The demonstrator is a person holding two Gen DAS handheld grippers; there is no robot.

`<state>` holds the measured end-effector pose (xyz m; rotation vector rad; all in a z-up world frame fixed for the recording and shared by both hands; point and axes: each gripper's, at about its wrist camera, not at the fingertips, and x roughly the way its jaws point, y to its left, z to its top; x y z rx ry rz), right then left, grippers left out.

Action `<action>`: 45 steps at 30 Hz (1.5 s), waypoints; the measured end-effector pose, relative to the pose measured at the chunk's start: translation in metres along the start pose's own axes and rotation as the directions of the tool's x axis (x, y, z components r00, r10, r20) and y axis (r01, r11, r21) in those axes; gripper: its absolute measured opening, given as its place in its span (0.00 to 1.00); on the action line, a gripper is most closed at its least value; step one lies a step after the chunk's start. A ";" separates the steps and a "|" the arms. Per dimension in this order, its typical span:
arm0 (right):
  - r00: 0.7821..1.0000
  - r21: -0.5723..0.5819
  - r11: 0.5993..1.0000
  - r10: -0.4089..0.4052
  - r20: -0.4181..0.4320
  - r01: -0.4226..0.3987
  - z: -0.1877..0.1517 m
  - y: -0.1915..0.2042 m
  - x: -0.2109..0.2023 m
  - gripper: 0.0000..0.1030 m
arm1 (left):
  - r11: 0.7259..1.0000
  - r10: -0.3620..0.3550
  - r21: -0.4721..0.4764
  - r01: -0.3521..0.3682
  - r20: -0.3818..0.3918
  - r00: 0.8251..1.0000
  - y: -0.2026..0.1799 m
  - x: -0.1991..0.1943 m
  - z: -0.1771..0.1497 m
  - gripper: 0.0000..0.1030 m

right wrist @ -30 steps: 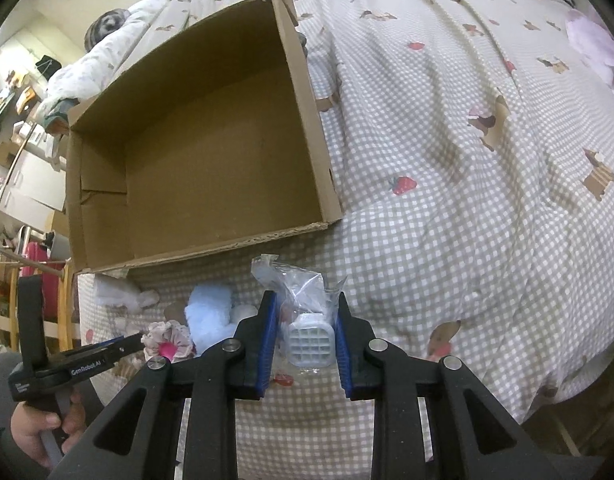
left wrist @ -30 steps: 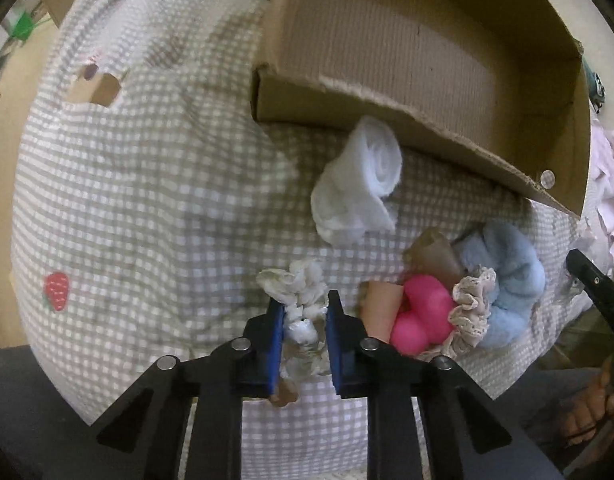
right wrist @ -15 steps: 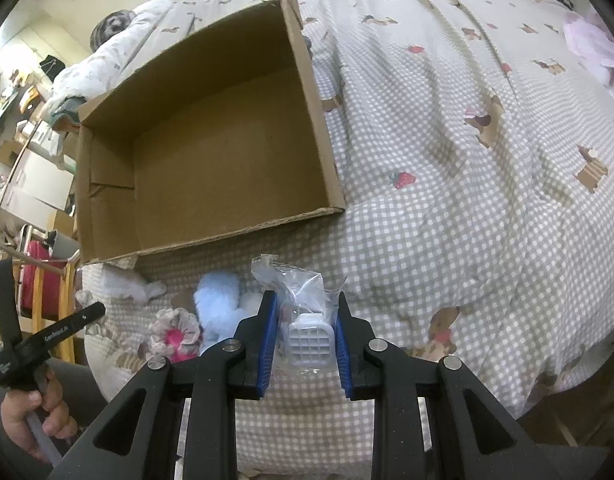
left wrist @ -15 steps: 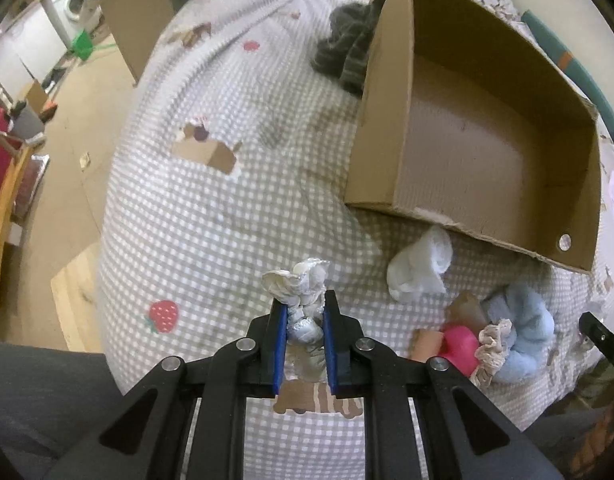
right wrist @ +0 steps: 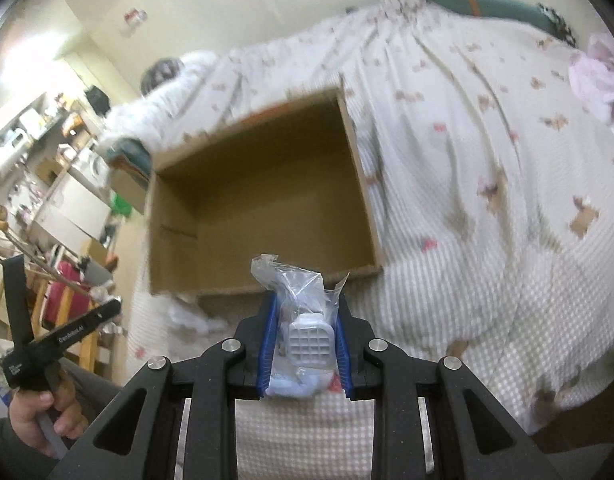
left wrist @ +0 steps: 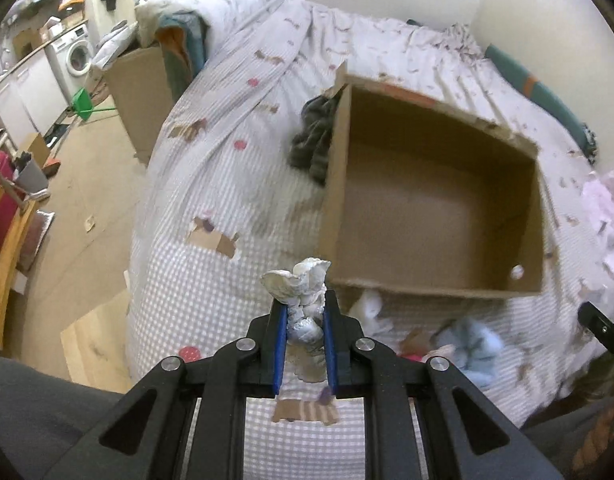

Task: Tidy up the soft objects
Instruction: 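Carry both items over the box and open both tools to drop them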

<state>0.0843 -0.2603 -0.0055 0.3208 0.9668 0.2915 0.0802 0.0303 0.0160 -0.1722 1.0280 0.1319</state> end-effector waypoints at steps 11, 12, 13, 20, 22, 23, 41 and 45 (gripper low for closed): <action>0.992 -0.069 0.995 0.079 0.094 -0.073 0.045 0.033 -0.011 0.27 | 0.992 -0.062 0.114 0.046 0.138 0.989 -0.035 -0.029 0.068 0.14; 0.992 -0.071 0.995 0.081 0.096 -0.075 0.049 0.034 -0.009 0.27 | 0.991 -0.068 0.120 0.051 0.141 0.988 -0.039 -0.029 0.073 0.14; 0.992 -0.069 0.995 0.085 0.095 -0.078 0.054 0.034 -0.006 0.27 | 0.991 -0.075 0.121 0.058 0.140 0.987 -0.040 -0.026 0.076 0.14; 0.993 -0.065 0.996 0.074 0.094 -0.068 0.074 0.033 0.020 0.27 | 0.981 -0.098 0.184 0.068 0.163 0.982 -0.064 -0.010 0.088 0.14; 0.994 -0.050 0.996 0.073 0.087 -0.069 0.074 0.029 0.032 0.27 | 0.976 -0.099 0.207 0.063 0.171 0.980 -0.070 0.001 0.088 0.14; 0.994 -0.037 0.997 0.069 0.079 -0.066 0.073 0.027 0.038 0.27 | 0.976 -0.094 0.211 0.053 0.185 0.978 -0.073 0.006 0.087 0.14; 0.989 -0.054 0.998 -0.038 -0.141 0.030 0.056 0.027 0.123 0.27 | 0.970 -0.097 0.232 0.079 0.067 0.993 -0.079 0.097 0.066 0.15; 0.985 -0.068 0.997 -0.055 -0.163 0.044 0.055 0.028 0.132 0.27 | 0.973 -0.102 0.209 0.096 0.017 0.995 -0.073 0.109 0.064 0.15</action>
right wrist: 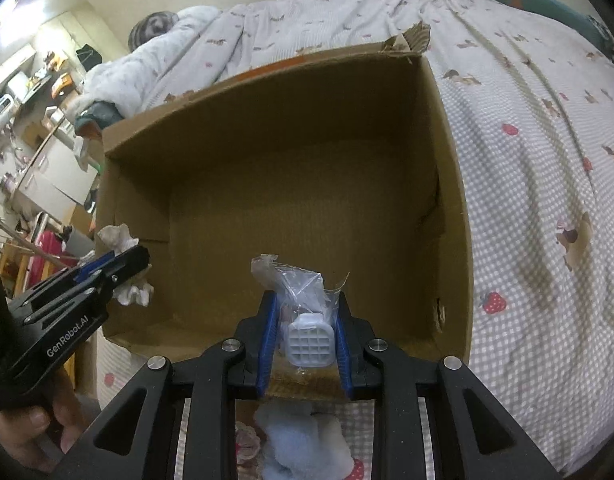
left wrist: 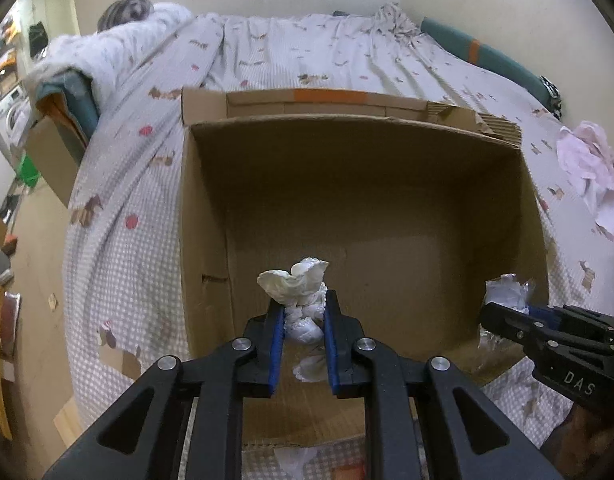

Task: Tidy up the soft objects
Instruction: 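Carry both items over the box and open both tools to drop them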

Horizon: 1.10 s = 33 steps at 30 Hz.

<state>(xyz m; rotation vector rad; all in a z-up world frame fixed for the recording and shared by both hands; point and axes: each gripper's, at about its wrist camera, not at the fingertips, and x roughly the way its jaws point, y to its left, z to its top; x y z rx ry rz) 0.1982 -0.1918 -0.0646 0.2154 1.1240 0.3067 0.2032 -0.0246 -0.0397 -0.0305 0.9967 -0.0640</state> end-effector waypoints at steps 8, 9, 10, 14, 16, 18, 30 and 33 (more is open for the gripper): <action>0.999 0.012 1.000 -0.015 -0.033 0.016 0.000 -0.002 0.012 0.27 | 1.000 -0.003 -0.007 0.003 -0.013 1.000 0.000 0.005 0.002 0.15; 0.999 0.012 1.000 -0.018 -0.036 0.018 0.000 -0.001 0.013 0.27 | 1.000 -0.004 0.002 0.004 -0.014 1.000 -0.002 0.005 0.002 0.15; 0.999 0.012 1.000 -0.023 -0.039 0.024 0.000 -0.001 0.014 0.27 | 1.000 -0.003 0.011 0.003 -0.014 1.000 -0.004 0.006 0.002 0.15; 0.999 0.013 0.999 -0.031 -0.041 0.032 0.000 -0.001 0.017 0.27 | 0.999 0.007 0.034 -0.007 0.000 1.000 -0.008 0.004 0.001 0.15; 0.999 0.014 0.999 -0.032 -0.037 0.032 0.002 0.002 0.019 0.27 | 1.000 0.005 0.029 -0.005 -0.001 1.000 -0.007 0.005 0.001 0.15; 0.999 0.016 0.999 -0.029 -0.035 0.030 0.003 0.003 0.020 0.27 | 1.000 0.001 0.017 -0.001 -0.002 1.000 -0.006 0.006 0.001 0.16; 1.000 0.041 0.999 -0.002 -0.012 0.002 0.000 -0.006 0.010 0.28 | 0.998 -0.056 0.013 0.056 0.022 0.998 -0.008 -0.004 0.002 0.75; 1.000 0.042 0.999 -0.002 -0.012 0.003 -0.002 -0.010 0.007 0.41 | 0.998 -0.059 0.024 0.058 0.036 0.998 -0.012 -0.010 0.002 0.82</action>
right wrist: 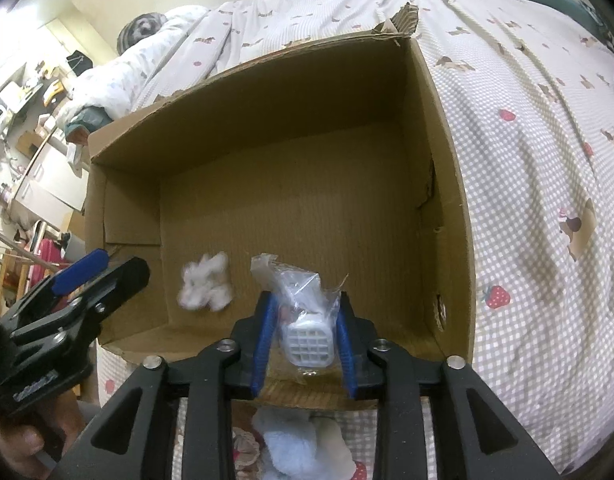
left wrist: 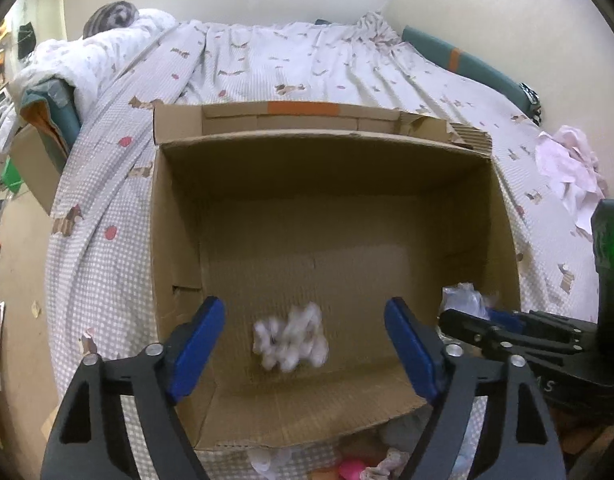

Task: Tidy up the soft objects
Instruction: 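Carry both items over the box and open both tools to drop them, then withdraw from the box and grasp the light blue scrunchie with the right tool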

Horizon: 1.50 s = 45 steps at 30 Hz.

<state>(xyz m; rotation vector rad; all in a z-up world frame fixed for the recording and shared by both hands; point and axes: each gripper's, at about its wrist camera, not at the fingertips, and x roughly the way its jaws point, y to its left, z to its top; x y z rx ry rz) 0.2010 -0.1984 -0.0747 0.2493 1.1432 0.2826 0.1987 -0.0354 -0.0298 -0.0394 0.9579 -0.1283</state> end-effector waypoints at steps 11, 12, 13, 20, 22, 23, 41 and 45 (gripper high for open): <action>0.985 0.027 1.000 0.007 0.174 -0.012 0.001 -0.005 -0.041 1.00 | 1.000 0.002 -0.001 -0.002 0.108 0.994 0.002 -0.034 0.004 0.94; 0.983 0.040 0.999 0.019 0.185 -0.026 0.000 -0.007 -0.044 1.00 | 1.000 0.000 -0.016 0.002 0.119 0.993 0.005 -0.038 0.004 0.94; 0.980 0.052 0.998 0.030 0.197 -0.041 0.000 -0.009 -0.047 1.00 | 1.000 -0.005 -0.026 0.008 0.121 0.993 0.008 -0.041 0.004 0.94; 0.974 0.082 0.996 0.002 0.225 -0.021 -0.008 -0.015 -0.061 1.00 | 0.994 0.024 -0.109 -0.014 0.087 0.996 0.029 -0.052 -0.001 0.95; 0.972 0.083 0.997 -0.009 0.236 -0.011 -0.010 -0.017 -0.067 1.00 | 0.991 0.042 -0.132 -0.030 0.086 0.995 0.036 -0.057 -0.004 0.99; 0.970 0.081 0.997 -0.007 0.242 -0.013 -0.011 -0.015 -0.068 1.00 | 0.990 0.056 -0.135 -0.043 0.092 0.994 0.038 -0.060 -0.006 0.99; 0.979 0.039 0.999 -0.008 0.205 0.000 -0.063 -0.016 -0.092 1.00 | 0.988 0.096 -0.130 -0.089 0.051 0.994 0.050 -0.087 -0.064 0.99; 0.984 0.039 0.999 -0.009 0.178 0.002 -0.075 -0.017 -0.091 1.00 | 0.988 0.078 -0.134 -0.075 0.011 0.997 0.051 -0.085 -0.072 0.99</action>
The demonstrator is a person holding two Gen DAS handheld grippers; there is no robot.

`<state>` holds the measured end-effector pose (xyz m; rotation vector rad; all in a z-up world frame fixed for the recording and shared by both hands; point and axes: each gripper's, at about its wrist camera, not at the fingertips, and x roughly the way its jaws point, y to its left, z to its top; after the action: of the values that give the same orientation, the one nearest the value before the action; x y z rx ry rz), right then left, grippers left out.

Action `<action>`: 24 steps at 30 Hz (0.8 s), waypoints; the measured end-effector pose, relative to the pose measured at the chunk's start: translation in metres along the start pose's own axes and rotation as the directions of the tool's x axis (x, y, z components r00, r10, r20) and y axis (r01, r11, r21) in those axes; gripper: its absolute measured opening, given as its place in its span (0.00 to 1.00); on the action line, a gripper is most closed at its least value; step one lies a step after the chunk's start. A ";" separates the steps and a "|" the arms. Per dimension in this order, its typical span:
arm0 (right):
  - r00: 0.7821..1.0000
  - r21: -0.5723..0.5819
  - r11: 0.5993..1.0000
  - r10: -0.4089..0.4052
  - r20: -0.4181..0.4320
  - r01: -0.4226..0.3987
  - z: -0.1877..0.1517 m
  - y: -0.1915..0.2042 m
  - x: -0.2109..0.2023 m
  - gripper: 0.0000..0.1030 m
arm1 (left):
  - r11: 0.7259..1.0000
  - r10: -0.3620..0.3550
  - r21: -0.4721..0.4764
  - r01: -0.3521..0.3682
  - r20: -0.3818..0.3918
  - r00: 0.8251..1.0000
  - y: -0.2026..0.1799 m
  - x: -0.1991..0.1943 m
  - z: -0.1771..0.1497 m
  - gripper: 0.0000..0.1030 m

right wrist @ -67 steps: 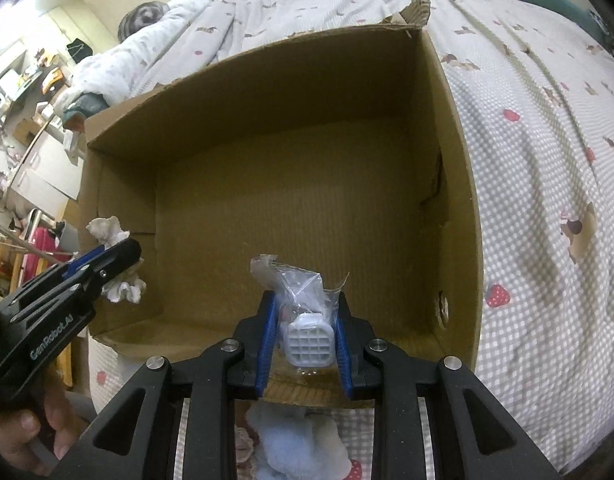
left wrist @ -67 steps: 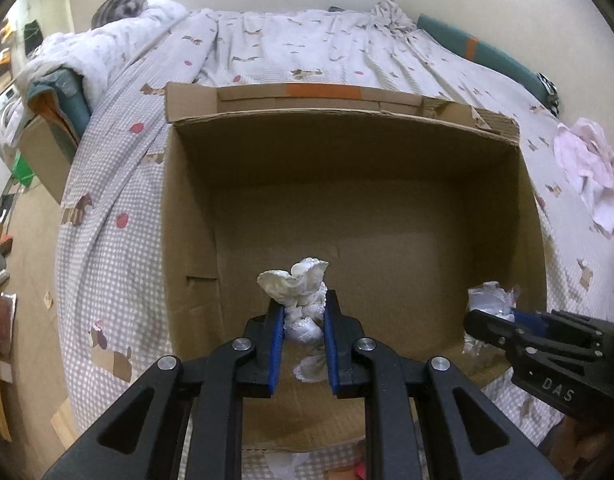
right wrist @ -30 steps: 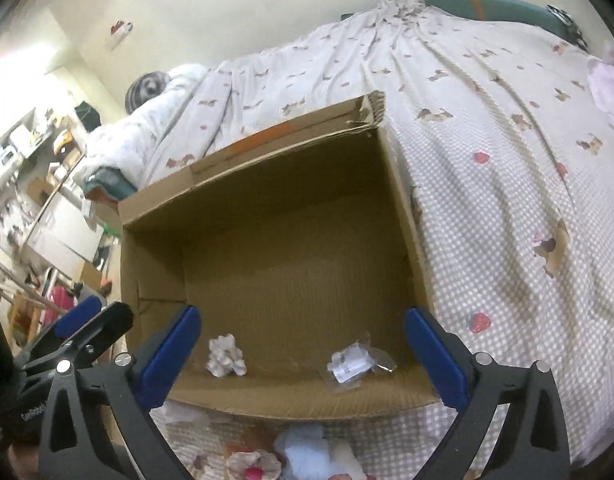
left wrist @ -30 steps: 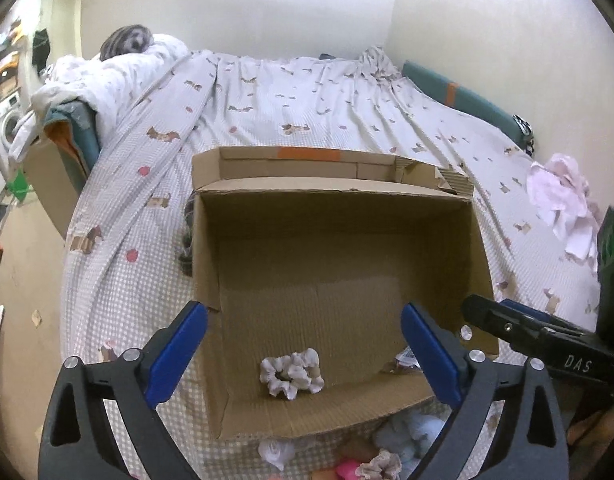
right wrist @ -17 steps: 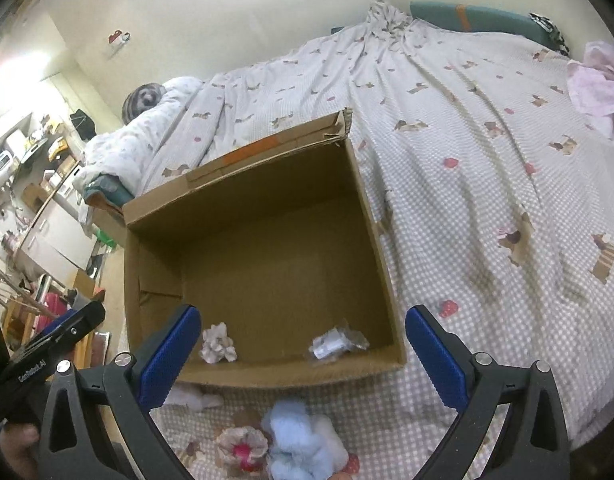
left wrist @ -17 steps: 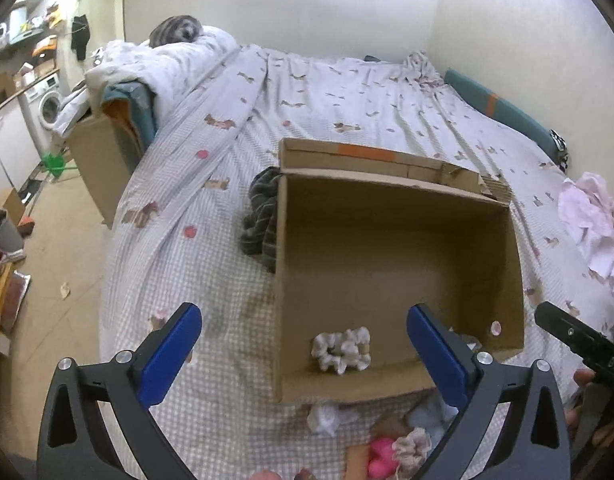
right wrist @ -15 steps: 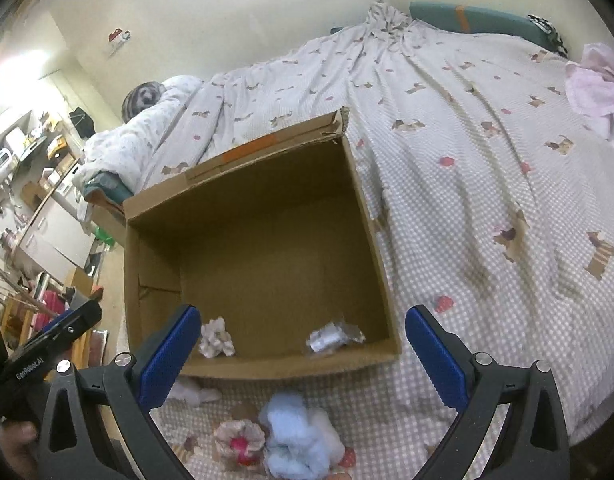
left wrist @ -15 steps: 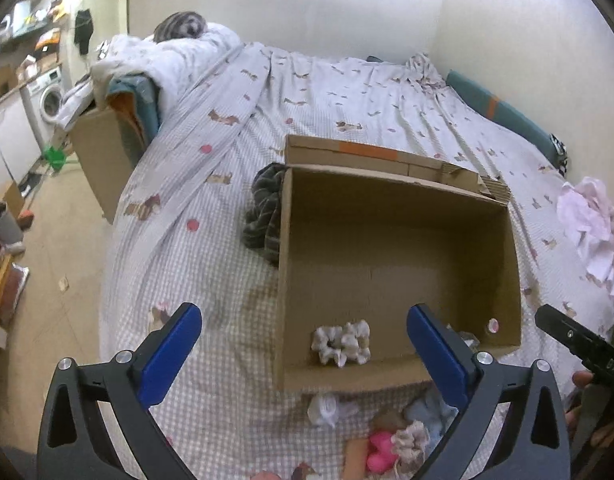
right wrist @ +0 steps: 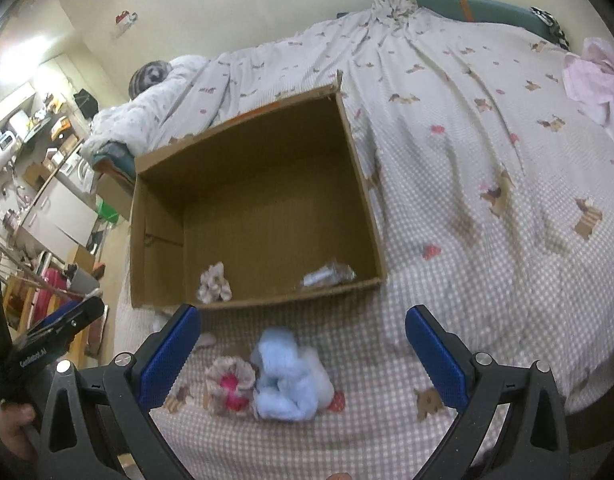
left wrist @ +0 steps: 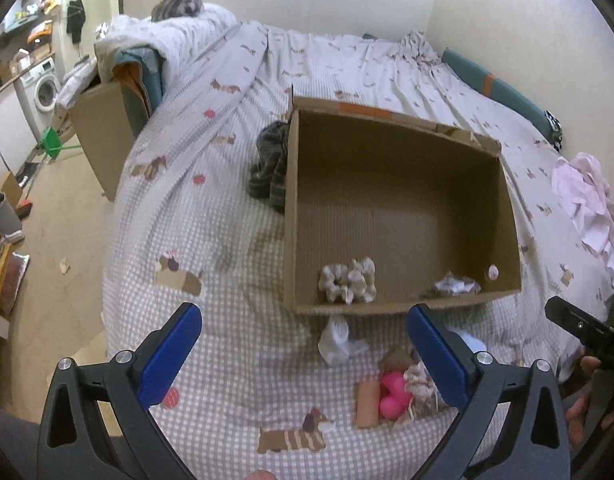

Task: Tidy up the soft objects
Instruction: 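Withdraw from the box and grasp the light blue scrunchie with the right tool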

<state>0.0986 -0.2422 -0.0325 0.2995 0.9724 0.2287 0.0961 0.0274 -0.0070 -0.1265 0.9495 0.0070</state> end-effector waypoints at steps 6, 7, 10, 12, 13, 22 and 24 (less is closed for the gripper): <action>1.000 0.012 1.000 -0.008 -0.028 0.008 -0.010 -0.002 -0.002 1.00 | 1.000 -0.018 -0.023 0.017 -0.039 0.999 0.002 -0.006 -0.006 0.99; 1.000 0.021 1.000 -0.004 -0.029 0.005 -0.011 -0.003 -0.002 1.00 | 1.000 -0.014 -0.022 0.013 -0.033 0.999 0.001 -0.009 -0.006 0.99; 1.000 0.041 0.999 0.012 -0.029 -0.011 -0.011 -0.003 -0.003 1.00 | 1.000 -0.001 0.001 0.001 -0.004 1.000 0.000 -0.016 -0.008 0.99; 0.999 0.031 1.000 0.004 -0.044 -0.003 -0.011 -0.002 -0.002 1.00 | 1.000 0.009 0.006 -0.009 -0.018 1.000 0.001 -0.012 -0.011 0.99; 0.999 0.024 1.000 0.001 -0.053 0.000 -0.011 -0.001 -0.001 1.00 | 1.000 0.007 0.003 -0.007 -0.028 1.000 0.002 -0.010 -0.011 0.99; 0.993 0.120 0.992 0.038 -0.113 -0.025 -0.011 -0.017 0.012 1.00 | 0.997 0.075 -0.009 -0.075 -0.054 0.996 0.006 0.006 -0.012 0.99; 0.989 0.146 0.989 0.046 -0.144 -0.025 -0.013 -0.022 0.019 1.00 | 0.997 0.058 -0.037 -0.061 -0.077 0.995 0.008 0.011 -0.013 0.99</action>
<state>0.0998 -0.2546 -0.0617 0.4375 1.1324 0.2152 0.0918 0.0335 -0.0241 -0.1351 1.0294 0.0762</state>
